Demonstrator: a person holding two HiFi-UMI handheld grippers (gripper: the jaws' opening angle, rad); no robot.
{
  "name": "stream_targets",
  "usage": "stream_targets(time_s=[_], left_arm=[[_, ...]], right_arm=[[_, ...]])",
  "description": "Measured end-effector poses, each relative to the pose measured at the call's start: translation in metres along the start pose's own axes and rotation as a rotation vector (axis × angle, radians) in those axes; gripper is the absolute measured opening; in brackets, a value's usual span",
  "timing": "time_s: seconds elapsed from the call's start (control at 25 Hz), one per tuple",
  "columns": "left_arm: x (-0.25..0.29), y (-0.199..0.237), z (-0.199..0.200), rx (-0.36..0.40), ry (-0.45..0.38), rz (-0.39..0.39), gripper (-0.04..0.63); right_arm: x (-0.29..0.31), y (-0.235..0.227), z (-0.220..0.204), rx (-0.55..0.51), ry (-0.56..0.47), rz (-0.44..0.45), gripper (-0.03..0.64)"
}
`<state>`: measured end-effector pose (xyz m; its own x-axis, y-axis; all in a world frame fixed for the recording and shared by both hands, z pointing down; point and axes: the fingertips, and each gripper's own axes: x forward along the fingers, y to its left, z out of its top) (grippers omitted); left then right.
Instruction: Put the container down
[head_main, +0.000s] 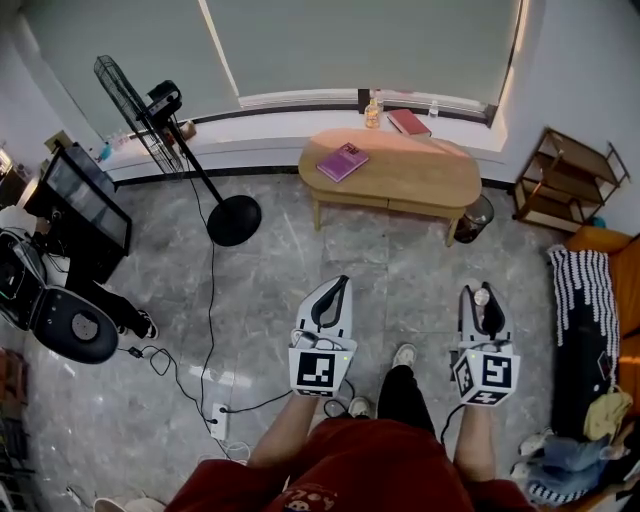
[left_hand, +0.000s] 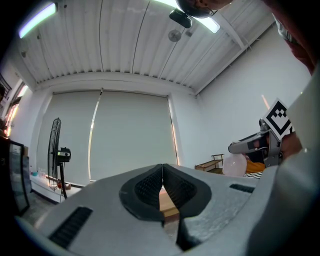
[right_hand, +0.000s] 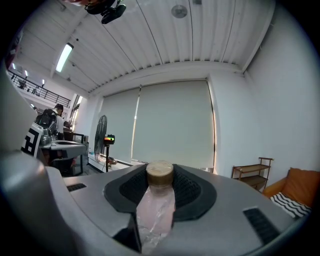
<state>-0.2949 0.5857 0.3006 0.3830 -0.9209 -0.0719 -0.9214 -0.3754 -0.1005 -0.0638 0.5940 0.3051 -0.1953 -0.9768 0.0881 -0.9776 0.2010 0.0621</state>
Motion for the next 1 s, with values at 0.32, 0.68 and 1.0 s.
stream_targets(time_s=[0.32,0.68,1.0], left_arm=[[0.069,-0.005,-0.015,0.002,0.016,-0.01,0.009],[0.183,-0.021,-0.028,-0.023,0.036,-0.01,0.009],[0.268,-0.049,-0.03,0.009,0.076,0.003,0.009]], right_arm=[[0.057,-0.039,-0.013,0.024,0.017,-0.006,0.138],[0.14,-0.113,-0.024,0.065,0.05,-0.009,0.138],[0.192,-0.191,-0.029,0.094,0.06,-0.025,0.138]])
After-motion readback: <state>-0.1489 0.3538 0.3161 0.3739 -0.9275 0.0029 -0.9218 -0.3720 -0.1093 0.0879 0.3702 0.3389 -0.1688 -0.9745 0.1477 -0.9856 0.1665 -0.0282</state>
